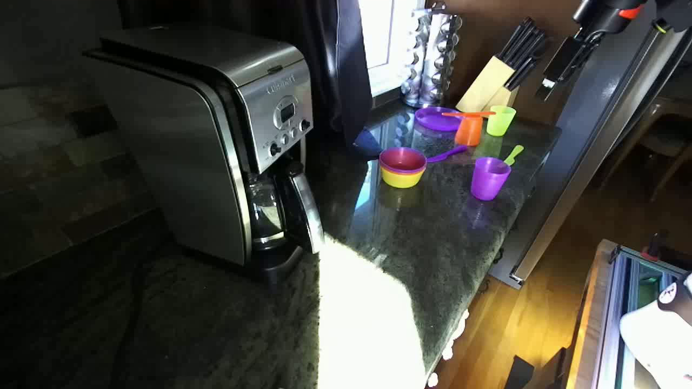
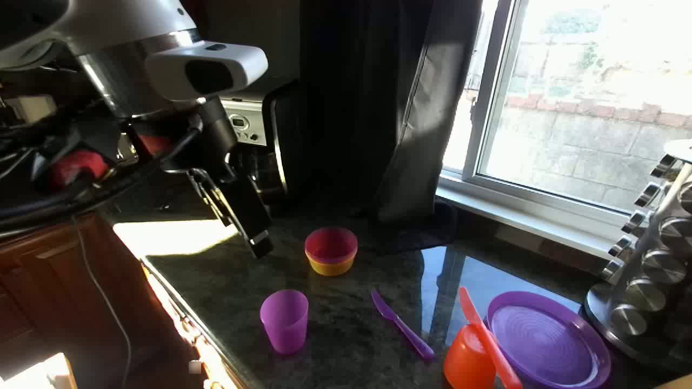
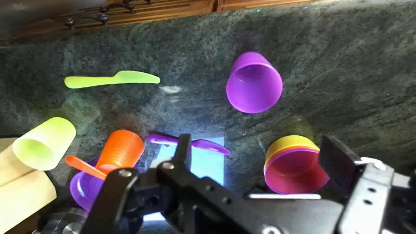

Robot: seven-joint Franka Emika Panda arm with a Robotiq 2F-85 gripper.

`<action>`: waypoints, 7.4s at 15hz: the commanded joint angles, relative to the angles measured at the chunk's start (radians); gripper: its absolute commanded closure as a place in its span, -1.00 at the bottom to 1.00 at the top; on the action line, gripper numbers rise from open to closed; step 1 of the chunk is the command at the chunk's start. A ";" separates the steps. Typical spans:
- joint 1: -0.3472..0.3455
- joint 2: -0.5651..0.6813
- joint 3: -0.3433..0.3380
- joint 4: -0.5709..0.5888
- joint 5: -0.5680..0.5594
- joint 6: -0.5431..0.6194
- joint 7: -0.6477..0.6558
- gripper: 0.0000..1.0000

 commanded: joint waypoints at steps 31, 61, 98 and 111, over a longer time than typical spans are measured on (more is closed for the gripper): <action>-0.158 0.414 -0.098 0.039 0.348 0.046 0.400 -1.00; -0.156 1.211 -0.137 0.601 0.720 -0.425 0.453 -1.00; -0.009 0.834 -0.067 0.152 0.123 0.519 1.031 0.12; -0.011 0.825 -0.035 0.139 0.027 0.507 1.127 -1.00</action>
